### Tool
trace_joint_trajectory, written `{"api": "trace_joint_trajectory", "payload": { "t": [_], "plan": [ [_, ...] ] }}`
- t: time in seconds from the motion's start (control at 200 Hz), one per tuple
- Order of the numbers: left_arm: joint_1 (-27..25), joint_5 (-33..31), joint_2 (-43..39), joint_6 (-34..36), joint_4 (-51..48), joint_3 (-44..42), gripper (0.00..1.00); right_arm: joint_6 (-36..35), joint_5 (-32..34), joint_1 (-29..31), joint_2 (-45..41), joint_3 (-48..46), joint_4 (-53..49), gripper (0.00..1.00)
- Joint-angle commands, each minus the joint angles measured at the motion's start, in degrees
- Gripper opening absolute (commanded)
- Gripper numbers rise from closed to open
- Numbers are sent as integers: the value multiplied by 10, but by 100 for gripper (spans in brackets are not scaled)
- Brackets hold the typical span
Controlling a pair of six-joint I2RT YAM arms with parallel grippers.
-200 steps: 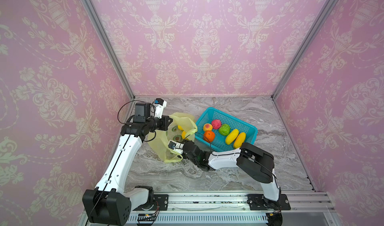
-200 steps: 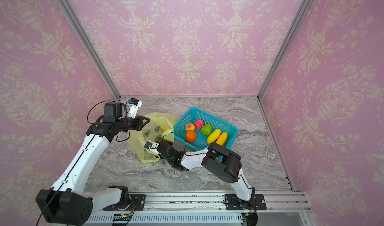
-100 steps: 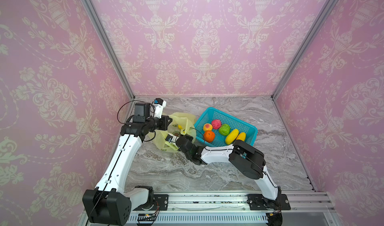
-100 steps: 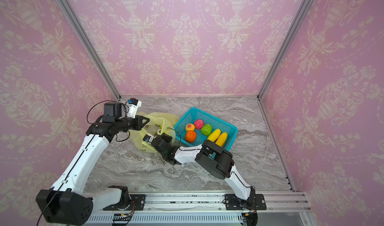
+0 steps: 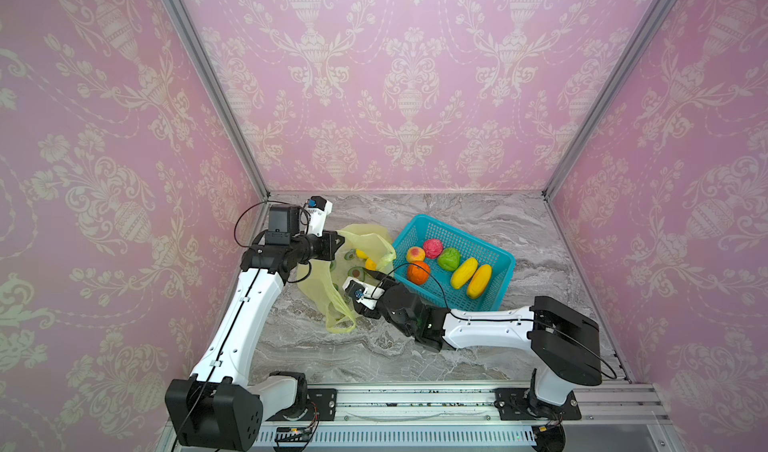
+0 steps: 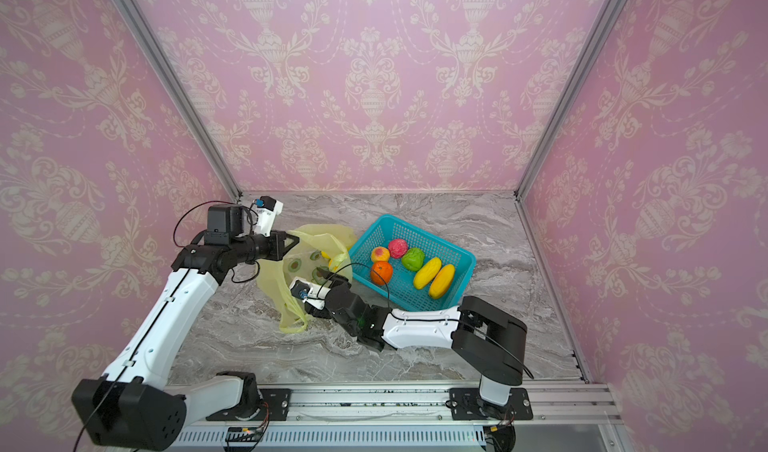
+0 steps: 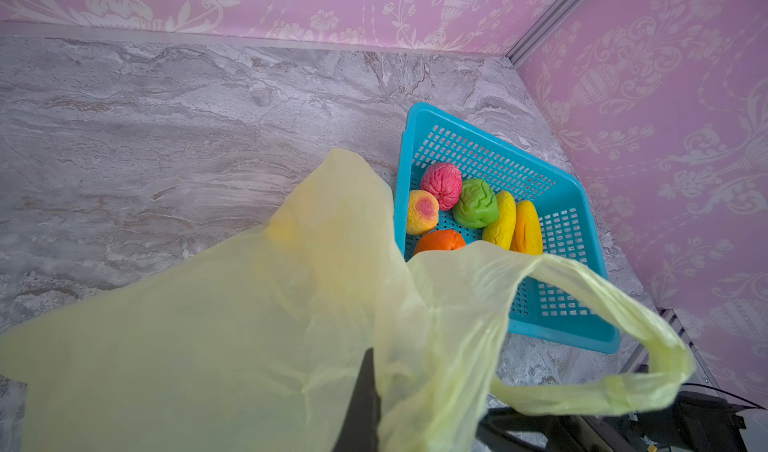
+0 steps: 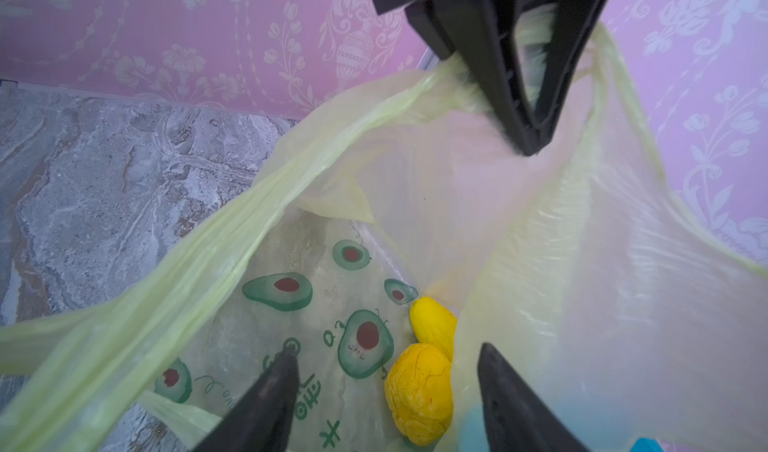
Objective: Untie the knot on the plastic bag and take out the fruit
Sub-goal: 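Lower the right gripper into the bag and grasp the round yellow fruit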
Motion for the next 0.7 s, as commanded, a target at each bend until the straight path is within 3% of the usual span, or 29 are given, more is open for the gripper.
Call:
{"api": "trace_joint_trajectory", "payload": {
  "t": [0.0,0.085,0.325,0.475,0.691],
  "plan": [
    [5,15,-5,2,-4,10,0,18,-2,-17,24,4,-14,39],
    [5,16,-6,2,-4,11,0,21,-8,-26,40,15,-28,24],
    [5,21,-11,1,-3,11,0,-21,44,-33,114,87,-101,22],
    [5,29,-13,-2,1,10,0,-17,61,-37,147,141,-143,28],
    [6,39,-15,-3,6,8,0,-8,108,-39,210,223,-203,47]
  ]
}}
